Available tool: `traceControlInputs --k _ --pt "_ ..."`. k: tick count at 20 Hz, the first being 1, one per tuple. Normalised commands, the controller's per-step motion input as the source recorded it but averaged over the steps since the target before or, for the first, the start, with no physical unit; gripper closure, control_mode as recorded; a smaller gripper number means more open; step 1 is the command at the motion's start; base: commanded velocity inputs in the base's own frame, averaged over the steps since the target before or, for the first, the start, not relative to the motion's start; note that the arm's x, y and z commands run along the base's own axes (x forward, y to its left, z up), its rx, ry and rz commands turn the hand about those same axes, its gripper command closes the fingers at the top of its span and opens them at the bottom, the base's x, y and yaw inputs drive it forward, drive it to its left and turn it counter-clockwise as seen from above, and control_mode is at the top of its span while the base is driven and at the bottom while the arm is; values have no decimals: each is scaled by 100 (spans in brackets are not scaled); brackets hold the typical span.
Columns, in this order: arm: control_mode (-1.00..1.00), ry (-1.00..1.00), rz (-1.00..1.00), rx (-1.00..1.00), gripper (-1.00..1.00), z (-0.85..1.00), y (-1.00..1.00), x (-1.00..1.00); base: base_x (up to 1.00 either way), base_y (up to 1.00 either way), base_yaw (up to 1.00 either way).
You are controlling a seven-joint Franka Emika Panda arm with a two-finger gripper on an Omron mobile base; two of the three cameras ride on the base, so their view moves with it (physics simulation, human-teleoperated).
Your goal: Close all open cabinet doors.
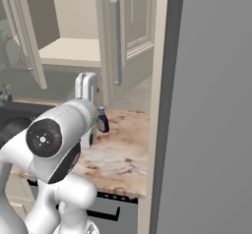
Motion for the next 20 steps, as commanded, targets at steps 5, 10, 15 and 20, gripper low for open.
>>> traceControlInputs --k 5,10,15,20 --pt "-100 0 -2 0 -100 0 -33 0 0 0 0" --pt "-100 0 -7 0 -100 0 -16 7 0 0 0" --pt "-100 0 -6 0 -100 0 -21 4 0 0 0" --pt "-100 -3 -6 0 -100 0 -23 7 0 0 0"
